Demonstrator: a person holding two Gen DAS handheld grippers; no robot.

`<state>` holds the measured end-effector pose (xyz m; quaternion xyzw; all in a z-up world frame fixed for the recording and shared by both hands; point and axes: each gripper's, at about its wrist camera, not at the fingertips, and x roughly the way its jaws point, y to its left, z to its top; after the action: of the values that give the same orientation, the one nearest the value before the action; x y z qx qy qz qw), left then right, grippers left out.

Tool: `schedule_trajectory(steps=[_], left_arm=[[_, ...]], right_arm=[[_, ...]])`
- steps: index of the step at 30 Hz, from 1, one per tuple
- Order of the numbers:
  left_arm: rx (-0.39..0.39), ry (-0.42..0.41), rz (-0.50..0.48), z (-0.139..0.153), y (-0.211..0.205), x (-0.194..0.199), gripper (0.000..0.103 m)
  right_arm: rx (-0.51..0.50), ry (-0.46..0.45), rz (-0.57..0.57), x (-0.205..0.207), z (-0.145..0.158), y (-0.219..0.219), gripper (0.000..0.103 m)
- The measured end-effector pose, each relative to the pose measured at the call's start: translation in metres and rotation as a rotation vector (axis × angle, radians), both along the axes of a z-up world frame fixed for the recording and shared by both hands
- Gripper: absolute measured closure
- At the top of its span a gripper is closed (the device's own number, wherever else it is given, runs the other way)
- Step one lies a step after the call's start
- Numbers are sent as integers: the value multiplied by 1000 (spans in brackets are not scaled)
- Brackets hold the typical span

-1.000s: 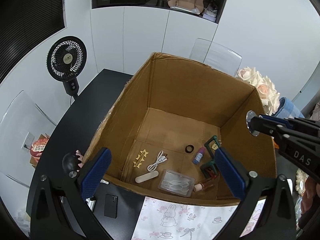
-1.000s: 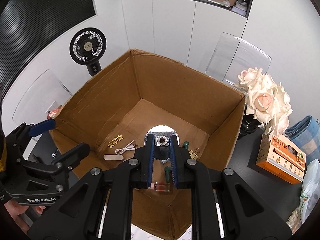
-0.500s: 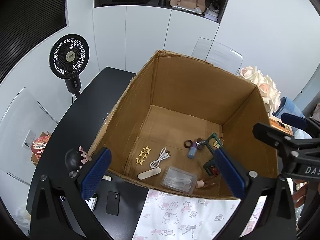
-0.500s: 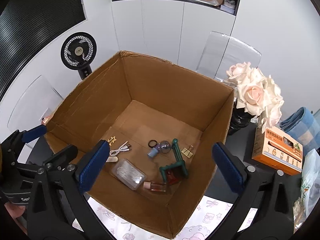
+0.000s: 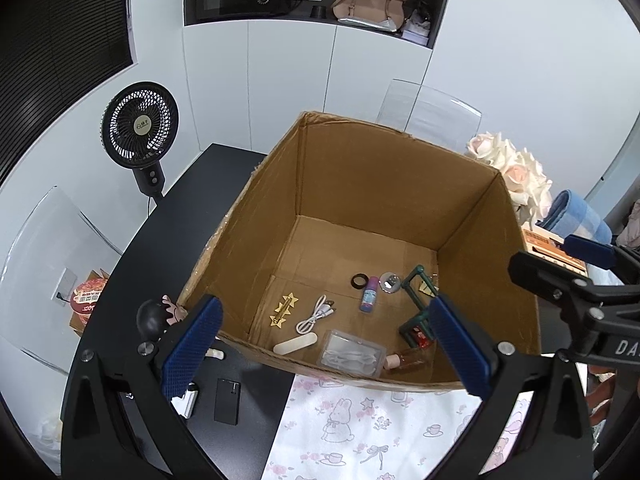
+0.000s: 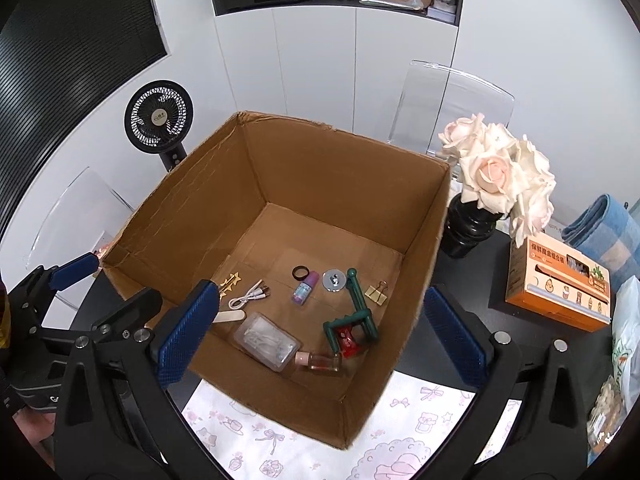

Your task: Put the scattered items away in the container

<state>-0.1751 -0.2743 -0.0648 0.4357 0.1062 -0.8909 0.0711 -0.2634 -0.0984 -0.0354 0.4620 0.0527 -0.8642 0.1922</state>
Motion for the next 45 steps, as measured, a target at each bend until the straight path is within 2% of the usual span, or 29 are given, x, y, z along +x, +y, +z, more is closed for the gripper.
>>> schedule_trajectory(steps=[12,17,25,29,36,45], left_arm=[[-18,43,-40,30,44,26,0],[-32,76,-81,51,81,45,0],[-39,115,-155,83,141,80,0],[-30,125,-193,94,167,100,0],[-20,114,-261,98,204,136,0],[-20,101,-301,97,237,188,0]], right_arm=[[-34,34,-69,50,25,60,0],[-118,23,-131,78,41,106,0],[-106,58,-207,136,67,168,0],[-129,24,-255,165,65,197,0],[-123,35,-334,221,70,237,0],[-114,20,-423,289,69,267,0]])
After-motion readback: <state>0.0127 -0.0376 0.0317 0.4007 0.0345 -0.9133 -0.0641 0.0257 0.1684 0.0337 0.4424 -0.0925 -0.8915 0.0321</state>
